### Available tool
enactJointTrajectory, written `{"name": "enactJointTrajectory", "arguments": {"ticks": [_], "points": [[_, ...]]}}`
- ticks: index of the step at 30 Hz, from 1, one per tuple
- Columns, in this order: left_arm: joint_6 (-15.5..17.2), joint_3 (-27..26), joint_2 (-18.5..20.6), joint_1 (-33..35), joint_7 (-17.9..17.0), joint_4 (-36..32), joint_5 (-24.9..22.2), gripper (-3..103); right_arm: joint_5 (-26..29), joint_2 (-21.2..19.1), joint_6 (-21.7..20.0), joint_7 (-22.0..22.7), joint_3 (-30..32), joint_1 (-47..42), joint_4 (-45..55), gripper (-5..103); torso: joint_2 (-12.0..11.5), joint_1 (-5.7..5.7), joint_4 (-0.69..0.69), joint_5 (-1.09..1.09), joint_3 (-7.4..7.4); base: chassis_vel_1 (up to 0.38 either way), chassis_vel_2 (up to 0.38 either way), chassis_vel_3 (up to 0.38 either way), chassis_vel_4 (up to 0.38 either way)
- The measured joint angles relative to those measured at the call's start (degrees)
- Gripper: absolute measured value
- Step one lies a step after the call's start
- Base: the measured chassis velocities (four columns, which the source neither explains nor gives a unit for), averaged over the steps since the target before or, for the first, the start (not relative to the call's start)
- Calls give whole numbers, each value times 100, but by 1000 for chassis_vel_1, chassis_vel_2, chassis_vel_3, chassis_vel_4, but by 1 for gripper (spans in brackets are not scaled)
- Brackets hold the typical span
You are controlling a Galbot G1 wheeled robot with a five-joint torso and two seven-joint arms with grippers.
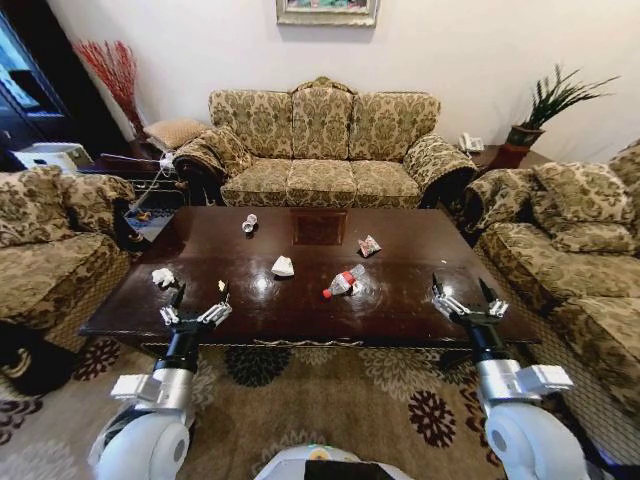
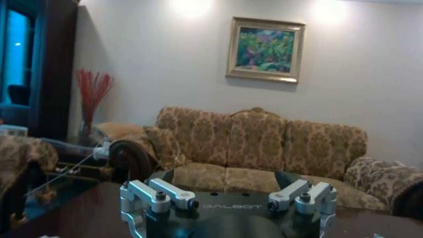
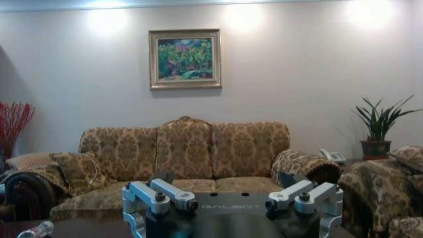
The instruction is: Move to the front of the table and place the trash on the table into the trash bin.
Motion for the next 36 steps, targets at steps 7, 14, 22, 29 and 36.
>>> {"name": "enactJointTrajectory", "arguments": {"ticks": [7,14,22,29,36], "points": [[33,-3,-46,3,-57,77,-61,100,-3,33,-6,0,4,-19,-42,100,0,0,0,0,0,0,0,0,0],[42,15,-44,-8,-65,144,-62,100,-21,54,-30,1,12,-24,-62,100,0,0,0,0,0,0,0,0,0],[229,110,-169,15,-62,234,-155,100,-59,136,196,-65,-9,-66,-211,100,0,0,0,0,0,0,0,0,0],[251,115,-336,77,-45,404,-151,100,-95,119,304,-69,-146,42,-316,100,0,1,0,0,0,76,-111,-80,122],[234,140,-393,81,-47,546,-87,100,-85,91,660,-74,-128,29,-476,100,0,-1,0,0,0,132,-223,-128,238]]}}
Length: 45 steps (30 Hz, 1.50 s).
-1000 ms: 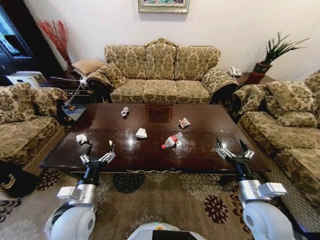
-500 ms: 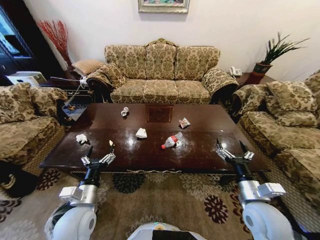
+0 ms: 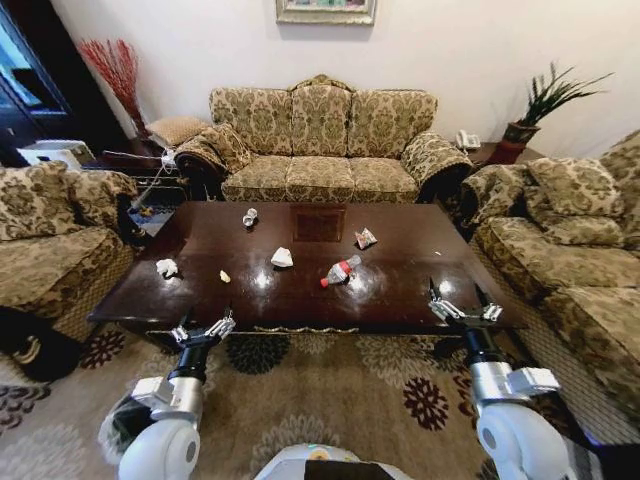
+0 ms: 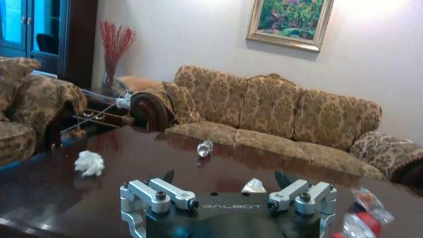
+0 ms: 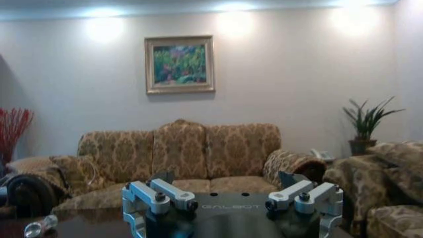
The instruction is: Move to the front of the table and place the trash on the table into the trash bin.
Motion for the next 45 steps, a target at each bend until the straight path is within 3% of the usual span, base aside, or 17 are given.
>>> {"name": "enactJointTrajectory", "arguments": {"ticks": [14,34,42,45], "points": [[-236,43,-100,39,-59,420,125,100,-179,79,96,-153,7,-7,-182,100,-1,6,1,-1,2,44,-49,-33,46],[-271,121,-174,6,-134,646,256,100,-130,-49,132,-34,21,-9,-389,100,0,0,0,-1,0,191,179,-193,-192],[-272,-165,131,61,-162,904,122,100,-311,37,268,-68,-111,6,-115,100,0,1,1,-1,0,288,295,-291,-291],[-255,-262,242,116,-128,988,170,100,-245,63,209,-107,-138,12,146,100,0,1,0,-9,-1,149,151,-86,-129]]}}
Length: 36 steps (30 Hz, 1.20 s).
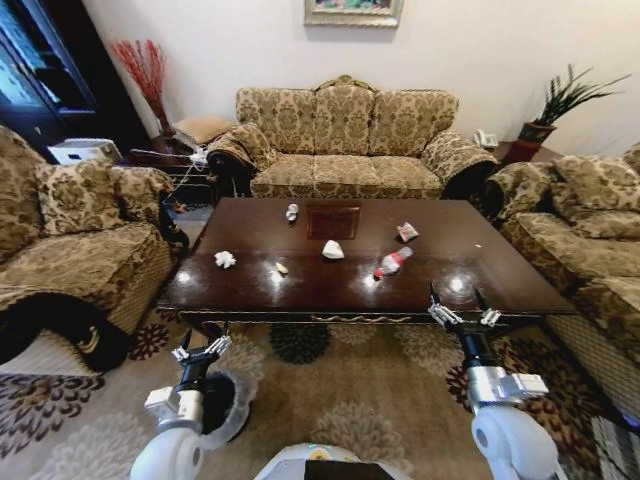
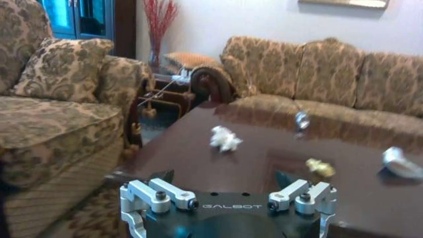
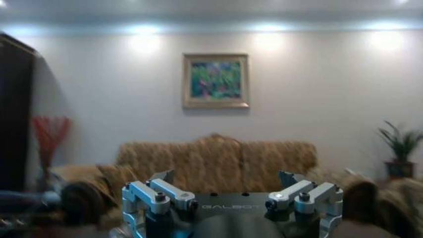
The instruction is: Move to the front of the table and place the trash on the table into the trash bin.
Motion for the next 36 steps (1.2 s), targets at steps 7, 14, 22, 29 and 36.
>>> {"name": "enactJointTrajectory", "arguments": {"ticks": [7,14,22,29,36], "points": [[392,-167,448,128,37,463,-373,100,190,-57,110,-296,73,289,238,100,0,0,0,15,1,4,-9,2,-6],[780,-164,829,-75,-5,1454,-291,100,203,-90,425,-371,83,419,32,100,0,1,0,7,1,-45,-25,38,12],[1088,-75,1141,-580,-80,3296,-76,100,401,-216,636,-483,31,383,-355,100,0,0,1,9,1,0,0,0,0],[1009,16,1342,-1257,239,4592,-286,100,383,-245,700,-537,-30,255,-519,100,0,-1,0,7,0,0,0,0,0],[882,143,1557,-1801,331,5542,-64,100,398,-235,829,-583,-47,236,-727,100,0,0,1,7,1,0,0,0,0]]}}
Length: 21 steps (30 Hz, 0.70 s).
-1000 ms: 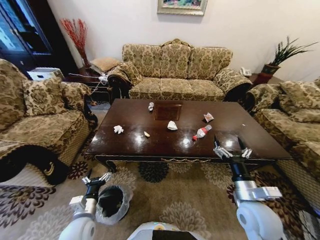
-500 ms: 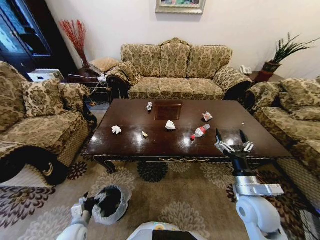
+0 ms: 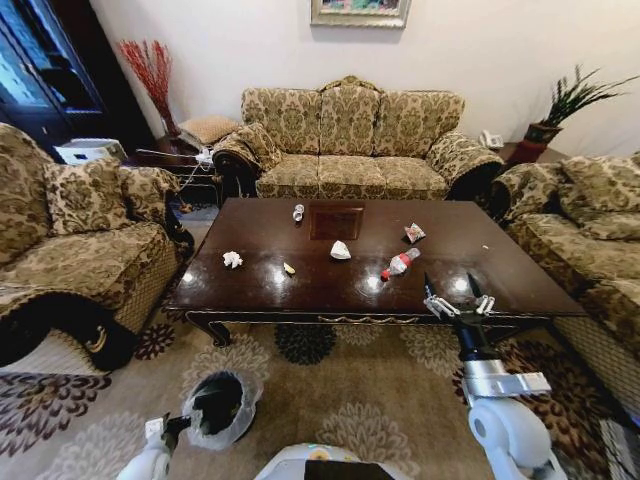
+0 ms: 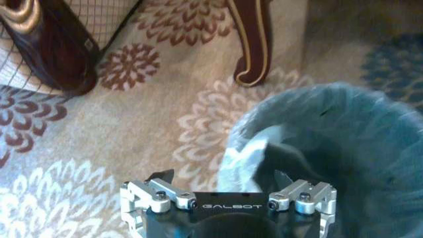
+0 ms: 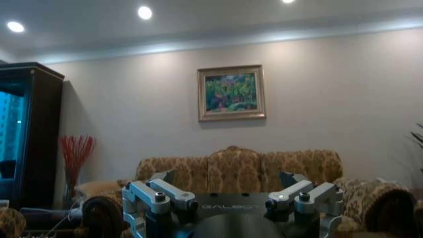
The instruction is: Move to the front of the table and place the trash on the table into the trash bin.
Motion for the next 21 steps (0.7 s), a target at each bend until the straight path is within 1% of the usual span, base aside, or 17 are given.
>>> {"name": "enactJointTrajectory", "arguments": {"ticks": [1,2,5,7,9,10,11,12,13,15,16,18,20,21], "points": [[-77,25,54,-205,9,312,32,100,-2,10,12,-5,7,-23,-43,100,0,0,-1,1,0,0,0,0,0],[-77,25,54,-205,9,312,32,100,-2,10,12,-5,7,-23,-43,100,0,0,-1,1,0,0,0,0,0],[-292,99,164,-577,106,946,20,100,-30,37,45,10,27,-39,-158,100,0,0,-3,0,0,0,0,0,0],[-295,127,196,-650,159,1080,17,100,-55,60,45,30,28,-30,-190,100,0,0,-1,1,0,0,0,0,0],[-189,155,221,-741,205,1212,79,100,-89,104,46,44,28,-22,-212,100,0,0,-1,4,0,0,0,0,0],[-189,155,221,-741,205,1212,79,100,-89,104,46,44,28,-22,-212,100,0,0,-1,4,0,0,0,0,0],[-117,170,225,-810,235,1312,103,100,-96,133,46,45,27,-22,-218,100,0,0,-1,2,0,0,0,0,0],[-100,175,226,-855,265,1384,99,100,-96,154,45,46,24,-22,-225,100,0,0,-2,1,0,0,0,0,0],[-99,174,226,-895,309,1447,83,102,-96,168,44,40,20,-21,-237,100,0,0,-2,1,0,0,0,0,0],[-99,172,227,-929,372,1500,53,102,-96,175,44,31,19,-23,-249,100,0,0,-1,2,0,0,0,0,0],[-79,172,227,-979,444,1555,44,98,-93,177,50,18,25,-52,-264,100,0,0,0,2,0,0,0,0,0],[-38,172,226,-1012,464,1581,74,98,-91,175,57,15,32,-72,-271,100,0,0,-1,2,0,0,0,0,0],[141,149,196,-1132,543,1696,215,92,-86,145,104,11,52,-108,-328,100,0,0,-2,3,0,0,0,0,0],[141,149,196,-1132,543,1696,215,92,-86,145,104,11,52,-108,-328,100,0,0,-2,3,0,0,0,0,0]]}}
